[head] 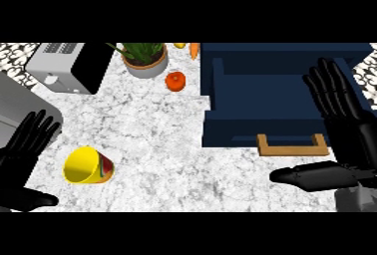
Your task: Pick up the cup, place it into the drawer and close the drawer
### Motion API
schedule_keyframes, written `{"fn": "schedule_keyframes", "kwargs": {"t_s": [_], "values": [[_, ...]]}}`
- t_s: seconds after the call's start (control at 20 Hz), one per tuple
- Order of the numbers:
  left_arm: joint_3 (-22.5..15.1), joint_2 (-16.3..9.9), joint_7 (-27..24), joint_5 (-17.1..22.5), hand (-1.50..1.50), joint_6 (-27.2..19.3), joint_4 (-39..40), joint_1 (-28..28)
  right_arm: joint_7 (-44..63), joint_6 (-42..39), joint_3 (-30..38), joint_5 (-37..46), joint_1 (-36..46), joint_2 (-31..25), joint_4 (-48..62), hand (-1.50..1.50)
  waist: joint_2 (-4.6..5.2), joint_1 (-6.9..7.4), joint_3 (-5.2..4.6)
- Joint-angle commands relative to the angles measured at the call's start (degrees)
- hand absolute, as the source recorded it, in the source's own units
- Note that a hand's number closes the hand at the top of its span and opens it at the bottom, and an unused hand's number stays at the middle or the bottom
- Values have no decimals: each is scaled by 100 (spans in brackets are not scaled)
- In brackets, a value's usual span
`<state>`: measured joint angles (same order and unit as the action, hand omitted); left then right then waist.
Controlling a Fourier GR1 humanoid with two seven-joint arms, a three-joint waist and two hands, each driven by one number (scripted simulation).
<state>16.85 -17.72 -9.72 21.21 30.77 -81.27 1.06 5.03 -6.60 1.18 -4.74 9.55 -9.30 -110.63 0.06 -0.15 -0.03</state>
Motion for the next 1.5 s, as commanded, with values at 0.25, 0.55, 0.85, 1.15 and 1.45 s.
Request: {"fn": "schedule_keyframes", "kwargs": {"t_s": [0.25,0.55,0.85,1.15,1.45], "values": [[30,-153,-2012,-1442,-150,154,2714,-649,-245,-125,198,69,380,-71,517,-150,14,-22,-5],[-39,-195,-2827,-1927,-150,-117,3869,-1012,325,-334,596,-448,527,-301,248,-150,3,-19,-2],[-139,-423,-4248,-2341,-150,-1,5442,-1318,192,-102,364,-44,902,-122,612,-150,20,-24,-11],[-151,-298,-4621,-2435,-150,-310,6190,-1914,-54,-222,385,-73,311,-79,264,-150,26,-87,-14],[-225,-197,-5061,-2583,-150,-533,6587,-2066,488,-248,527,-404,793,-206,247,-150,44,-129,-27]]}}
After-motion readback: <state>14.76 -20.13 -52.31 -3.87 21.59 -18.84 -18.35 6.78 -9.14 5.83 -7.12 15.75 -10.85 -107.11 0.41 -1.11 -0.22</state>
